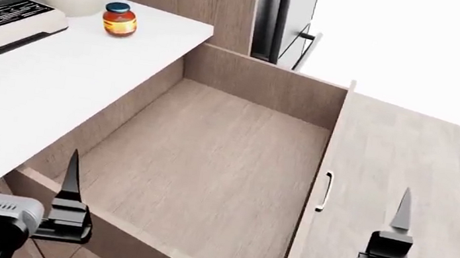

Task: Close the left drawer.

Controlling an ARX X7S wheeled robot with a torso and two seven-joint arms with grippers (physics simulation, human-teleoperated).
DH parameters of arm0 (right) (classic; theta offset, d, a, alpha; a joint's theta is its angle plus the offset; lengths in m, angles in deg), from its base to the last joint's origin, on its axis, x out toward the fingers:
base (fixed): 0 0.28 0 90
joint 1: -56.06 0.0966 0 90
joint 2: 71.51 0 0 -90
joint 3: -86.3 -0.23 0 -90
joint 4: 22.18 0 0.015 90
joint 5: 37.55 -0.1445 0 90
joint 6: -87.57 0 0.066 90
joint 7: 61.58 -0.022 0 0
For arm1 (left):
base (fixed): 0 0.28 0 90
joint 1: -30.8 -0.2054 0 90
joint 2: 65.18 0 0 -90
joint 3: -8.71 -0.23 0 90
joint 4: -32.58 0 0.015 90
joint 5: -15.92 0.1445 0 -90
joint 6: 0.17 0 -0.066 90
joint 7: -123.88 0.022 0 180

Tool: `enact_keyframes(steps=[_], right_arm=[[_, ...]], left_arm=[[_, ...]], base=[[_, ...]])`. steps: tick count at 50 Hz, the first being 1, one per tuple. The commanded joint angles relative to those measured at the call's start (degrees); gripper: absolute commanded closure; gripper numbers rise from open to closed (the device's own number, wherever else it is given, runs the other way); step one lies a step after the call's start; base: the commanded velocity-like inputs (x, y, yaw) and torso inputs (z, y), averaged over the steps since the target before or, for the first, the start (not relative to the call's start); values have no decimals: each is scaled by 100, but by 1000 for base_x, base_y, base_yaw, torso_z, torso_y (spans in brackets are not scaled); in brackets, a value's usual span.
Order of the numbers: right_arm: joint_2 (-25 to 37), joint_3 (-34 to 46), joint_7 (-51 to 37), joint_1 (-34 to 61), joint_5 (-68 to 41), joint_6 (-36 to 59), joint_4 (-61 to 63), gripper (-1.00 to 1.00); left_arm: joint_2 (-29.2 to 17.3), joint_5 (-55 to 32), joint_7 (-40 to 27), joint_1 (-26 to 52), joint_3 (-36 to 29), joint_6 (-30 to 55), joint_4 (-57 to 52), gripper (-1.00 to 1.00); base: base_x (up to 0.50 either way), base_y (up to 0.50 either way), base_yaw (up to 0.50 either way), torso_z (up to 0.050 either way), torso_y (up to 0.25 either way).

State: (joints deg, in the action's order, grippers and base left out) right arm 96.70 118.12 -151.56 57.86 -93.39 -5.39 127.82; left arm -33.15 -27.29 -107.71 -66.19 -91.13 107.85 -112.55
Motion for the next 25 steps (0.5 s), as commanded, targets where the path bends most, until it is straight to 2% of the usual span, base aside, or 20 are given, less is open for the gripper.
enact_keyframes(steps=[1, 13, 25], right_arm=[[-23, -433, -2, -446, 40, 103, 0, -100], [-2, -844, -2, -727, -81, 277, 0, -100], [-28, -847, -2, -670, -136, 304, 0, -100]], left_arm=[[0, 29, -10, -15, -33, -11, 6, -100], [-20, 29, -25, -20, -35, -25, 10, -100], [-35, -5, -42, 30, -52, -2, 10, -100]], base=[[0, 0, 0, 0, 0], [0, 0, 0, 0, 0], [0, 0, 0, 0, 0]])
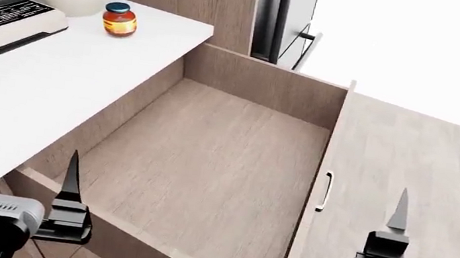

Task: Close the left drawer.

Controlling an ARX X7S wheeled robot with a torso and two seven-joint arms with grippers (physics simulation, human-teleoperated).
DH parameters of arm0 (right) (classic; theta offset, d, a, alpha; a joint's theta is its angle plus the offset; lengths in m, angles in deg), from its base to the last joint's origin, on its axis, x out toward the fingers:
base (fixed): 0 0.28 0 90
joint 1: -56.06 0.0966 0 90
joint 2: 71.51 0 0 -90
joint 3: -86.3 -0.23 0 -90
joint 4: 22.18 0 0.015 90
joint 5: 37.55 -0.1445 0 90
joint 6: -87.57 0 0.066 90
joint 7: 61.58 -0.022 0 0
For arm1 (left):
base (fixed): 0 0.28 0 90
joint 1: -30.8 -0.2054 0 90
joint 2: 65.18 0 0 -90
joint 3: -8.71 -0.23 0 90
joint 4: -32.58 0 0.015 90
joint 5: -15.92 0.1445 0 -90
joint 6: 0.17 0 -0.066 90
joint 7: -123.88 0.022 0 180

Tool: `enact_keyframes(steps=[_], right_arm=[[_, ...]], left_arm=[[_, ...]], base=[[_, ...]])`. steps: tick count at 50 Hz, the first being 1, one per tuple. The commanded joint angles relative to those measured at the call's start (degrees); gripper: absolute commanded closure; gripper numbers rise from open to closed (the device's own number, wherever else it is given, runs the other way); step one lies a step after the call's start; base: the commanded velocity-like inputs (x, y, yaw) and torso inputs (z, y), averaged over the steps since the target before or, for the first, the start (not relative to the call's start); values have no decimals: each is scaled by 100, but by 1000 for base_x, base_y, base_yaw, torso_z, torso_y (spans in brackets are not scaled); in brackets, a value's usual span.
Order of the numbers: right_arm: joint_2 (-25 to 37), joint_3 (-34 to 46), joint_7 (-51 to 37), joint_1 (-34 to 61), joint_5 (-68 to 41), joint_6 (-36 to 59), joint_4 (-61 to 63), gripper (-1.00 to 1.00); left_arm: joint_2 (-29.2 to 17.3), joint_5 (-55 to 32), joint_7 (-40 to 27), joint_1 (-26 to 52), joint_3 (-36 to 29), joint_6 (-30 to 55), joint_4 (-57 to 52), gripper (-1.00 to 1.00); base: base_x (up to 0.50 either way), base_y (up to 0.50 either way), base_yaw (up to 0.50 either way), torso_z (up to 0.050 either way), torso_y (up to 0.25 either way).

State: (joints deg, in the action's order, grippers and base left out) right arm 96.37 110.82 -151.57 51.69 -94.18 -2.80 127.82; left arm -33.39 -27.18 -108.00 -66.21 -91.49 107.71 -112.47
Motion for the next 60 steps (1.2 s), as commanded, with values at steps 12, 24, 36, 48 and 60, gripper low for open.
enact_keyframes(steps=[12, 24, 36, 48, 60], right_arm=[[-78, 110, 0, 137, -67, -115, 0, -100], [33, -177, 0, -96, -125, 30, 0, -100], [-12, -539, 0, -528, -18, 57, 0, -100], [37, -555, 0, -587, 16, 1, 0, -100], [396, -142, 1, -336, -98, -355, -1, -100]], left_arm=[[-25, -46, -24, 77, -31, 25, 3, -100], [-35, -35, -39, 71, -58, 26, -9, -100], [-25, 16, -36, 47, -89, -6, 14, -100], [-10, 66, -23, 43, -129, -29, 48, -100], [-12, 39, -51, 127, -183, 39, 3, -100]], base=[[22, -56, 0, 0, 0], [167, -424, 0, 0, 1], [0, 0, 0, 0, 0], [0, 0, 0, 0, 0], [0, 0, 0, 0, 0]])
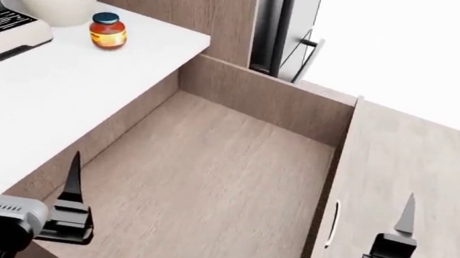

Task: Close the left drawer.

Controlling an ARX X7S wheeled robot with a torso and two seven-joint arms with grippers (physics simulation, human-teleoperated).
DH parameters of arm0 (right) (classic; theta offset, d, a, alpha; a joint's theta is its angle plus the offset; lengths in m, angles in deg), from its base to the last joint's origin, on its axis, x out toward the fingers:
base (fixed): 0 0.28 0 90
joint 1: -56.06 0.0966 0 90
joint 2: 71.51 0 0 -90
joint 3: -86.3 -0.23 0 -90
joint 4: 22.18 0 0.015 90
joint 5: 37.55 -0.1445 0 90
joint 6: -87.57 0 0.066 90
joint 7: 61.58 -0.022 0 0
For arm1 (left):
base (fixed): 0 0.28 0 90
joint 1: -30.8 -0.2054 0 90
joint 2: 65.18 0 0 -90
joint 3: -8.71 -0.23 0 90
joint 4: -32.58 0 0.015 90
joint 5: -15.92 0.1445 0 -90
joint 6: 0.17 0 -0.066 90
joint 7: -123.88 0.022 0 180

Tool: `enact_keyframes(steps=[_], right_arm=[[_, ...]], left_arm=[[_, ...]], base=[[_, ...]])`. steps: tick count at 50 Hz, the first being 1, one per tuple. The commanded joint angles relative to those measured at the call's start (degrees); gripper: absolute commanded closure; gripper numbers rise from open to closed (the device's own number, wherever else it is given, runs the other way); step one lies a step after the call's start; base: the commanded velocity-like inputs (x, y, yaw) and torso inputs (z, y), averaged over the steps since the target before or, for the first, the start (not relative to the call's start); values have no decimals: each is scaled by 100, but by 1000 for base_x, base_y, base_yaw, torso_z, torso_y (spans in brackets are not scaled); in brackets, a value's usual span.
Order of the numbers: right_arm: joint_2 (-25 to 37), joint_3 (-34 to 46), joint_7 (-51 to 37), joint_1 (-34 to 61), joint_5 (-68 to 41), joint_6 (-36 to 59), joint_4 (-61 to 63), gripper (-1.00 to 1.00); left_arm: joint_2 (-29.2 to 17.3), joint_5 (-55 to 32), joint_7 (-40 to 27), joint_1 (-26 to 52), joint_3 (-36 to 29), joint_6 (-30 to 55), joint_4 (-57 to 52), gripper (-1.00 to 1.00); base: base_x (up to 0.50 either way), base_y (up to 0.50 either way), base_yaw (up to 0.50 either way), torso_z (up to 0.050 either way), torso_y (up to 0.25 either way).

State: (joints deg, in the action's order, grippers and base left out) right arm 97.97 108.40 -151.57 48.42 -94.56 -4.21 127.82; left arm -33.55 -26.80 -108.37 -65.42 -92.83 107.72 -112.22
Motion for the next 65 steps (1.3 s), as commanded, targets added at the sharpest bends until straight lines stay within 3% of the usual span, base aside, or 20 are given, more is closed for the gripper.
enact_keyframes(steps=[1, 6, 20, 36, 55, 65], right_arm=[[235, -30, 1, -35, -146, -49, -1, -100], [325, -516, 8, -539, -125, -163, -44, -100], [448, -571, 611, -777, -263, -648, -847, -100], [-985, -141, 1514, -2208, -563, -2437, -3549, -100], [-2101, -102, 2849, -3180, -1558, -3143, -5509, -100], [-2390, -200, 3367, -3645, -2020, -3482, -6242, -100]], left_arm=[[0, -20, -19, 61, -40, 43, -18, -100], [-4, -11, -24, 63, -53, 44, -24, -100], [-7, 24, -31, 41, -84, 26, -16, -100], [-27, 27, -42, 39, -91, -2, -22, -100], [-10, 21, -28, 62, -153, -3, 8, -100], [-12, 37, -35, 53, -178, -11, -3, -100]], base=[[0, 0, 0, 0, 0], [0, 0, 0, 0, 0], [0, 0, 0, 0, 0], [0, 0, 0, 0, 0], [0, 0, 0, 0, 0], [0, 0, 0, 0, 0]])
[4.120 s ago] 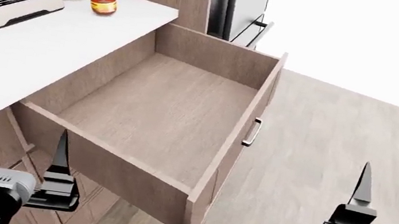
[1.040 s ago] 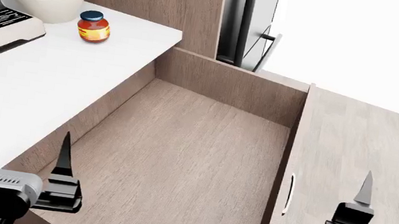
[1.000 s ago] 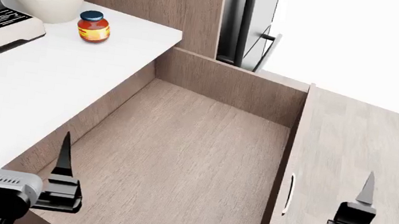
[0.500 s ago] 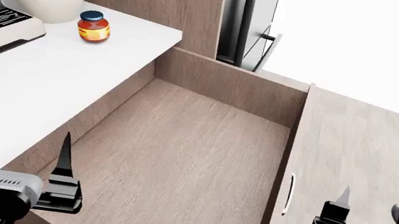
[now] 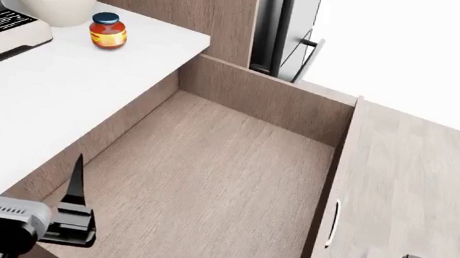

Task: Close the left drawer.

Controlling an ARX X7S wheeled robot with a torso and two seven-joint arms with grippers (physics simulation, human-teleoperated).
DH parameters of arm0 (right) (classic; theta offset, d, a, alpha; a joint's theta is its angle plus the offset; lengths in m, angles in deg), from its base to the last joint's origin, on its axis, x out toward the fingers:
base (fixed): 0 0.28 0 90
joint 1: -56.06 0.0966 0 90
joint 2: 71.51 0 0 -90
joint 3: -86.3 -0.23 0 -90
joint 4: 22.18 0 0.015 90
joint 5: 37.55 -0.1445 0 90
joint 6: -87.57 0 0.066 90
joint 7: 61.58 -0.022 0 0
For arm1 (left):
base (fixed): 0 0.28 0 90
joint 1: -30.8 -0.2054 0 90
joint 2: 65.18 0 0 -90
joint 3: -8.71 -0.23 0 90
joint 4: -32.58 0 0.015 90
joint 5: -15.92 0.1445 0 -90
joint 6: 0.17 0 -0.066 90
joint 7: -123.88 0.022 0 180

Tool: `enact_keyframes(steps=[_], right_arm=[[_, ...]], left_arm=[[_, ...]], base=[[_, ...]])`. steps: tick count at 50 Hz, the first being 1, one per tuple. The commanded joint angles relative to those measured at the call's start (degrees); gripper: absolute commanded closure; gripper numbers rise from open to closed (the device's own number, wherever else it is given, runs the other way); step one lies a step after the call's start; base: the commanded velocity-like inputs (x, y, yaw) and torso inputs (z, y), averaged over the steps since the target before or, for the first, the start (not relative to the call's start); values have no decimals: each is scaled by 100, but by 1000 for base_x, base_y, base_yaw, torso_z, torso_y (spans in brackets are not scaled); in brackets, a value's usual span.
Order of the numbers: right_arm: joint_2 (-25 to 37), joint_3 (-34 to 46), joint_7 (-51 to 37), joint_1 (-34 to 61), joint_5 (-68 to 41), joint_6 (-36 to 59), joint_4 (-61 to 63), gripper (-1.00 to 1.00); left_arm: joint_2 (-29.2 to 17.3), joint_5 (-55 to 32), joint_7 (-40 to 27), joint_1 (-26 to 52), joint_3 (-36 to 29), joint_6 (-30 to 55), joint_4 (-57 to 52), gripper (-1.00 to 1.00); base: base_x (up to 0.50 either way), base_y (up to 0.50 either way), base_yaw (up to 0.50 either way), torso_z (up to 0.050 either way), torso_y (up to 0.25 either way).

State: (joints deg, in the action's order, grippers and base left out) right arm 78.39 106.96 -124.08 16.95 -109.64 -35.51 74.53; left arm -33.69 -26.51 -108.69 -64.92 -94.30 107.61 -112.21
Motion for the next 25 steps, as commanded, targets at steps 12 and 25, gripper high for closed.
enact_keyframes(steps=[12, 25], right_arm=[[-978, -221, 1392, -699, -1234, -192, -1857, -100], [-1331, -362, 1925, -1019, -1726, -123, -2567, -100]], left_arm=[[16, 34, 3, 22, -78, 3, 19, -100], [19, 64, 7, 27, -114, -14, 49, -100]], base=[[0, 0, 0, 0, 0], [0, 0, 0, 0, 1]])
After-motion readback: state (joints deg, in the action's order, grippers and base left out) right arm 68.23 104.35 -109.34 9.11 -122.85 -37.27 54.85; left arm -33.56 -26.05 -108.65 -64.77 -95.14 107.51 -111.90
